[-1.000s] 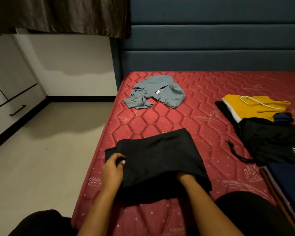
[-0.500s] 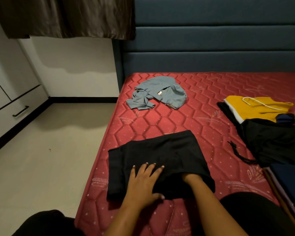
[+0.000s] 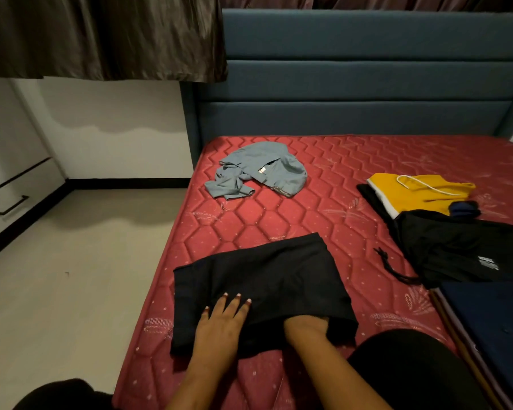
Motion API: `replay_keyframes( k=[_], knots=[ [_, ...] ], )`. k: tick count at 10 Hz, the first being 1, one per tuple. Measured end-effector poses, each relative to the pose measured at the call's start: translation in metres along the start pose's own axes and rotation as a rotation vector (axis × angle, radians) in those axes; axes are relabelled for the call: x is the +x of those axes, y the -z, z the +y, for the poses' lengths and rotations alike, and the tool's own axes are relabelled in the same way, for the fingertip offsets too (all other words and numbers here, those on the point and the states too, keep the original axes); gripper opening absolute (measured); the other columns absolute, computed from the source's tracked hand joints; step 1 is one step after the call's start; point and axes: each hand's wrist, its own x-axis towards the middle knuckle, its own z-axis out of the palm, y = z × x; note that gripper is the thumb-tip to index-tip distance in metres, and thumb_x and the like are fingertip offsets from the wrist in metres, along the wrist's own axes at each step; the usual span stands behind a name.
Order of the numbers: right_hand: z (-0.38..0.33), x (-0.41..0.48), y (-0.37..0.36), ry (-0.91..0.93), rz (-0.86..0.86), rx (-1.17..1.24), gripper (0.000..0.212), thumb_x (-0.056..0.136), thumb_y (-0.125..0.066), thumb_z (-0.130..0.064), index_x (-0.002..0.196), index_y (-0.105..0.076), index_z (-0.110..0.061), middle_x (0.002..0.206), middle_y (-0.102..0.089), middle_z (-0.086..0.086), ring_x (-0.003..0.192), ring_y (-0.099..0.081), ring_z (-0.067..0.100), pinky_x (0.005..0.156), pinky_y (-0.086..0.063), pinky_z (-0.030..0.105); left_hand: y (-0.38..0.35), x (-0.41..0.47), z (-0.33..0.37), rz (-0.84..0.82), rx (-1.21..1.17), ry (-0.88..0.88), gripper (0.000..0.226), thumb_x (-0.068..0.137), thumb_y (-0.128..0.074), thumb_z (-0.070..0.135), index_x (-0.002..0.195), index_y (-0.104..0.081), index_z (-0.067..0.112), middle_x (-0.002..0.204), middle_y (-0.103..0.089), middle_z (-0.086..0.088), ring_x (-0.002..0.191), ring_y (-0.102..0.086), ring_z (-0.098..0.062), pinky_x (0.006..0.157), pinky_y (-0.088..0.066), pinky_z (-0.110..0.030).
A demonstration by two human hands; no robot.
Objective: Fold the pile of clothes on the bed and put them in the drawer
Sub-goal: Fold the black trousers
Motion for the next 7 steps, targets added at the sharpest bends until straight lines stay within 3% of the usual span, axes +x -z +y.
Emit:
replay_keyframes(
  k=[1,2,3,4,5,6,7],
  knots=[
    [-0.014,-0.03,0.008,0.158,0.044,0.079,0.045,0.1,-0.041,-0.021,0.144,-0.04,-0.01,0.151,-0.036,0.012,0.138,-0.035,0.029,0.112,-0.027,0.037,0.001,0.001,-0.004,0.078,-0.034,0.024,0.054,0.072,-0.033,0.014,0.106,-0.075,0.022,0.112,-0.07,0.003,0.104,-0.066,-0.025,0.052,-0.058,-0.028],
    [-0.016,-0.058,0.034,0.577,-0.004,0.332,0.034,0.096,-0.051,-0.022,0.123,-0.061,-0.004,0.118,-0.062,0.014,0.111,-0.059,0.033,0.094,-0.045,0.035,0.007,-0.001,-0.013,0.252,-0.038,0.071,0.049,0.073,-0.037,0.014,0.103,-0.076,0.015,0.116,-0.068,0.0,0.113,-0.052,-0.027,0.045,-0.055,-0.025],
    [0.0,-0.047,0.055,0.668,0.17,0.633,0.032,0.096,-0.051,-0.021,0.123,-0.063,-0.009,0.114,-0.065,0.006,0.104,-0.063,0.026,0.093,-0.046,0.031,0.018,-0.007,-0.011,0.191,-0.036,0.153,0.043,0.072,-0.051,0.011,0.108,-0.074,0.018,0.128,-0.062,-0.002,0.118,-0.048,-0.031,0.05,-0.057,-0.029],
    [0.029,0.0,0.053,0.39,0.553,0.46,0.052,0.097,-0.044,-0.044,0.147,-0.034,-0.033,0.153,-0.036,-0.001,0.139,-0.035,0.022,0.113,-0.028,0.041,0.039,-0.01,-0.009,0.011,-0.21,0.326,0.056,0.081,-0.052,0.011,0.134,-0.052,0.029,0.159,-0.017,0.001,0.137,-0.029,-0.031,0.095,-0.048,-0.038],
    [0.039,0.027,0.024,0.294,0.425,0.282,0.067,0.091,-0.027,-0.069,0.149,-0.004,-0.048,0.162,-0.001,-0.005,0.149,-0.002,0.026,0.116,-0.002,0.056,0.045,0.0,-0.017,-0.086,-0.361,0.394,0.053,0.086,-0.048,0.02,0.138,-0.046,0.03,0.16,-0.011,-0.003,0.137,-0.027,-0.031,0.109,-0.034,-0.037],
    [0.021,0.048,-0.011,0.326,0.383,0.335,0.097,0.052,0.014,-0.09,0.142,0.013,-0.056,0.16,0.016,-0.008,0.147,0.015,0.029,0.11,0.011,0.061,0.046,0.016,-0.029,-0.05,-0.532,0.479,0.041,0.093,-0.048,0.037,0.134,-0.049,0.034,0.151,-0.031,-0.009,0.13,-0.041,-0.035,0.108,-0.035,-0.037],
    [0.002,0.056,-0.02,0.353,0.463,0.337,0.098,0.046,0.026,-0.087,0.14,0.017,-0.058,0.16,0.015,-0.009,0.147,0.016,0.029,0.11,0.012,0.061,0.037,0.023,-0.031,-0.067,-0.575,0.478,0.046,0.092,-0.053,0.043,0.137,-0.044,0.041,0.142,-0.039,-0.01,0.126,-0.047,-0.033,0.103,-0.038,-0.035]
  ],
)
